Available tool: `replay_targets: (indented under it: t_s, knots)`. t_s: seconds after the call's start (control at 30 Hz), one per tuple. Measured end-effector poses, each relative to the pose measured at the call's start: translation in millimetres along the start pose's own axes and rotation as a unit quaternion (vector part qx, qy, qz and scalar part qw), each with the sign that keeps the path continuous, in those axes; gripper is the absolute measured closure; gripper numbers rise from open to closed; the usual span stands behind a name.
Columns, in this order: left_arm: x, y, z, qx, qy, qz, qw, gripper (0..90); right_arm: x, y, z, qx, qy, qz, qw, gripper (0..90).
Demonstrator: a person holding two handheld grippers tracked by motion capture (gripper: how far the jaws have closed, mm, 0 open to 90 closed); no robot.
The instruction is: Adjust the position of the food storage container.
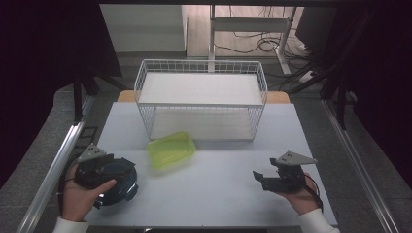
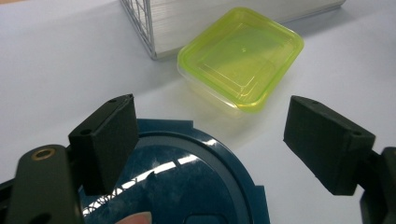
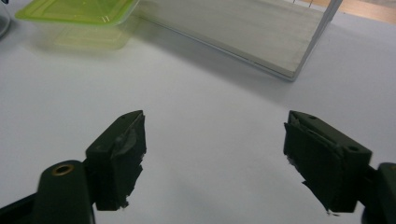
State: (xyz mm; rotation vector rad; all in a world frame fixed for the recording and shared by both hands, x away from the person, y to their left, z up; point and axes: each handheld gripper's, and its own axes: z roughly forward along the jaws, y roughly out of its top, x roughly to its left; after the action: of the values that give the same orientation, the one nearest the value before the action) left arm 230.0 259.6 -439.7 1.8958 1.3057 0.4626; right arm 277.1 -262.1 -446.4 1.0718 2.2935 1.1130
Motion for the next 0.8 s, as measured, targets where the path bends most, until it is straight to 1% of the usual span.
replay_targets:
  t_s: [0.1,0.23,0.3,0.4,0.53,0.67,0.8]
  knots:
    - [-3.6,2.4,1.4,-0.002,-0.001,0.005,1.0000,18.3,-3.5,-2.0,-3.0,0.000,0.002,0.010,1.0000,23.9]
    - [-5.7,4.3,1.5,-0.006,-0.004,0.005,1.0000,18.5,-9.6,-1.8,-7.2,-0.005,0.006,0.034,0.9994,25.4]
    - [-7.8,3.2,1.7,-0.004,-0.007,0.010,0.9999,18.6,-11.0,-0.5,-6.8,-0.006,0.007,0.039,0.9992,25.8]
    - [-8.2,-1.0,0.6,-0.002,-0.010,0.014,0.9998,18.6,-10.0,1.2,-5.2,-0.001,0.008,0.039,0.9992,26.2]
    - [-5.4,-4.4,-3.1,-0.004,-0.009,0.008,0.9999,18.5,-8.2,2.5,-3.2,0.002,0.009,0.046,0.9989,26.3]
    - [-2.9,-5.9,-8.5,-0.010,-0.004,0.002,0.9999,18.8,-8.2,3.7,1.4,0.010,0.009,0.041,0.9991,26.4]
    - [-0.7,-7.6,-11.3,-0.007,0.002,-0.005,1.0000,19.6,-8.6,4.8,5.0,0.013,0.017,0.044,0.9988,26.9]
